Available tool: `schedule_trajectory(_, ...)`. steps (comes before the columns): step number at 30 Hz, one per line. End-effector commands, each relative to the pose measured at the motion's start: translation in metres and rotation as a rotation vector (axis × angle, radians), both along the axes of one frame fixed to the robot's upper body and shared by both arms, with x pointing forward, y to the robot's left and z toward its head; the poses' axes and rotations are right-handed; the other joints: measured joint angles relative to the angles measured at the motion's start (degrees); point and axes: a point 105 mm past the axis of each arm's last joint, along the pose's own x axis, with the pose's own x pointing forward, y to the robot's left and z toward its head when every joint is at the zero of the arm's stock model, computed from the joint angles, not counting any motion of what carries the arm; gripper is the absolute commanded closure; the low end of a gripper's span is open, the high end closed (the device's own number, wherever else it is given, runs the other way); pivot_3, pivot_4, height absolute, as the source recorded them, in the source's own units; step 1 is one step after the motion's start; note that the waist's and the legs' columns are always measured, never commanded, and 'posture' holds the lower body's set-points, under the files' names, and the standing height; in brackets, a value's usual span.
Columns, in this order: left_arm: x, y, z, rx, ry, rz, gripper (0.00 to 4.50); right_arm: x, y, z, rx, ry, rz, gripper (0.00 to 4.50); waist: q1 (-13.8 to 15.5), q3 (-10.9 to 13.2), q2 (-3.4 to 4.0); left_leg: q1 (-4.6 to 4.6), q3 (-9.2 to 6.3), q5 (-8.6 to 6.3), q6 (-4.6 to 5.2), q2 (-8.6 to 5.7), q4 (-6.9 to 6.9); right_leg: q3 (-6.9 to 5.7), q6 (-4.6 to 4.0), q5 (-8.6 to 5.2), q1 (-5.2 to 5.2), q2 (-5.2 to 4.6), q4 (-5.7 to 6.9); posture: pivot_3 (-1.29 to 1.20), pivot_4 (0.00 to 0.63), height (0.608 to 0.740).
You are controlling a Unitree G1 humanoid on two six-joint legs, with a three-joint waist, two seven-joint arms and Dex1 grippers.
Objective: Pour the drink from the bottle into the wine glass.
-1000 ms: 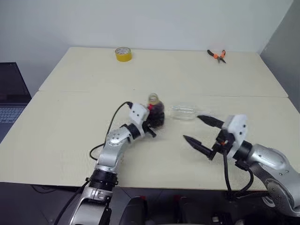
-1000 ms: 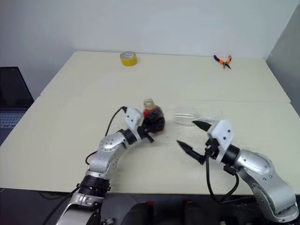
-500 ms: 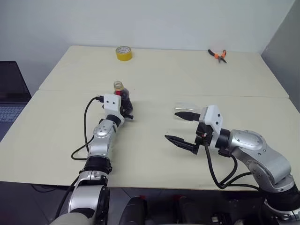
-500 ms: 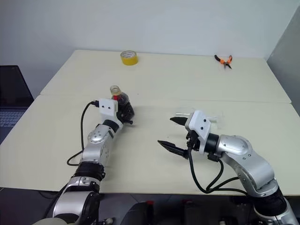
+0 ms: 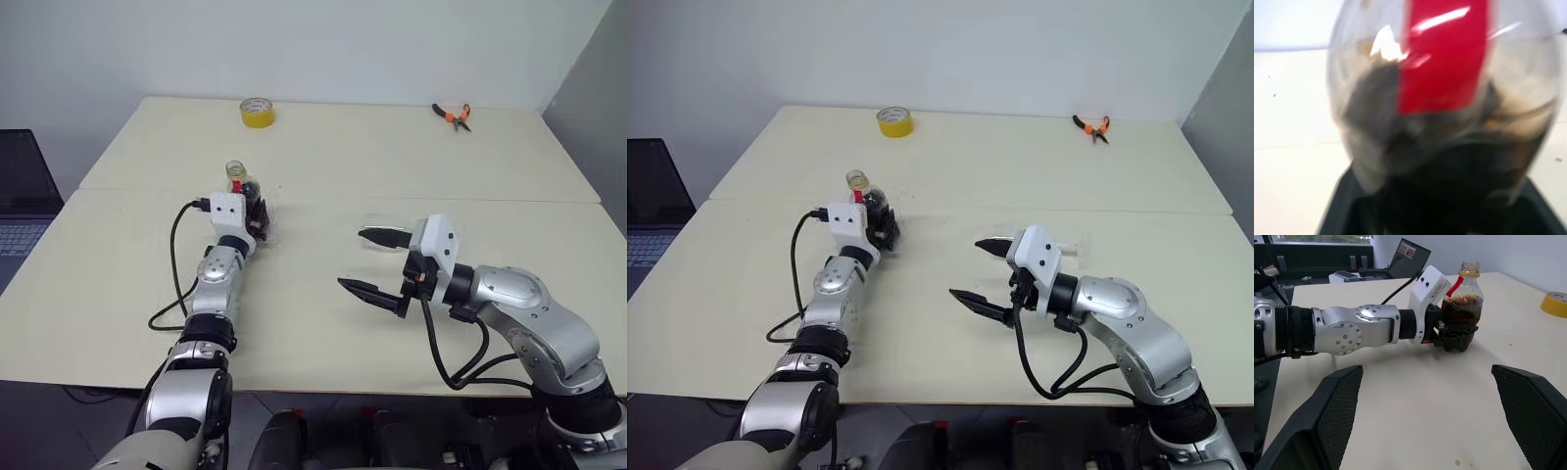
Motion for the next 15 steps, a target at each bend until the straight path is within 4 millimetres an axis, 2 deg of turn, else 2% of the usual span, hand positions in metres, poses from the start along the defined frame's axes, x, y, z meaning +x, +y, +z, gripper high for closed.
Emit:
schedule_trajectory(1,-0.002,0.002,0.004,-0.014,-0.024,0.005,0.86,-0.003,0.0,0.012,0.01,-0.05,0.002,0.0,0.0,0.0,0.0,0.0,0.0,0.0,0.0,-0.01,0.0,0.01,0.0,0.0,0.0,0.0,-0.01,0.0,0.15,0.74)
schedule_trajectory(4,-0.006,0.0,0.003,-0.015,-0.026,-0.012,0.04,-0.005,-0.001,0.012,0.01,-0.051,-0.006,0.0,0.02,0.0,0.0,-0.01,0.01,0.0,0.0,-0.01,0.0,0.01,0.0,0.0,0.0,-0.01,-0.02,0.0,0.15,0.74)
schedule_trajectory(8,-0.026,-0.001,0.001,0.004,-0.038,-0.061,0.04,-0.01,-0.01,0.01,-0.015,-0.049,-0.034,0.0,0.01,0.0,0.0,-0.02,0.01,0.0,-0.01,0.01,-0.01,0.03,0.0,0.0,0.0,-0.02,-0.05,0.0,0.15,0.74)
schedule_trajectory(15,-0.085,-0.011,-0.008,0.043,0.009,-0.16,0.04,-0.009,-0.038,-0.002,-0.093,-0.087,-0.192,0.0,0.1,-0.01,0.0,0.02,0.02,0.0,-0.02,0.03,-0.02,0.05,-0.01,0.0,0.04,-0.05,-0.03,0.0,0.15,0.74)
